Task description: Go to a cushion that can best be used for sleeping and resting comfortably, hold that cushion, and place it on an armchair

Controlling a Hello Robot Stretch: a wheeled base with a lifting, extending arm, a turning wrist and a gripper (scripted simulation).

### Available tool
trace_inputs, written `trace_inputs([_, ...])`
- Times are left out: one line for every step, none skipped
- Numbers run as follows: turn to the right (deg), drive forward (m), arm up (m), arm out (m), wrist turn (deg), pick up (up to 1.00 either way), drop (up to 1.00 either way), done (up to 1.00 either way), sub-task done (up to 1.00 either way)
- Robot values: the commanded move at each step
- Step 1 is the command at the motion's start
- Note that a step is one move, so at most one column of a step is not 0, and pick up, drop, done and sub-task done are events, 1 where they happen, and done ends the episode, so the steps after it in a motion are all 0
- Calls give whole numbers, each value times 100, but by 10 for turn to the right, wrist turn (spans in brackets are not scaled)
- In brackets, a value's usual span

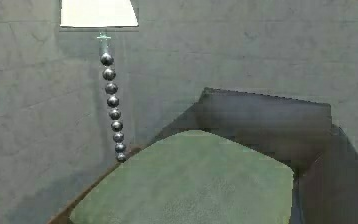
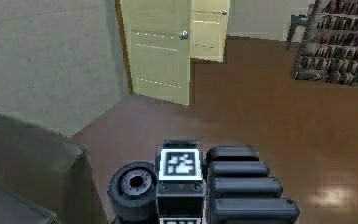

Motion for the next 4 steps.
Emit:
trace_inputs([-360,0,0,0,0,0,0,0,0])
trace_inputs([0,0,0,48,0,0,0,0,0])
trace_inputs([0,0,0,0,390,0,0,0,0])
trace_inputs([0,0,-26,0,0,0,0,0,0])
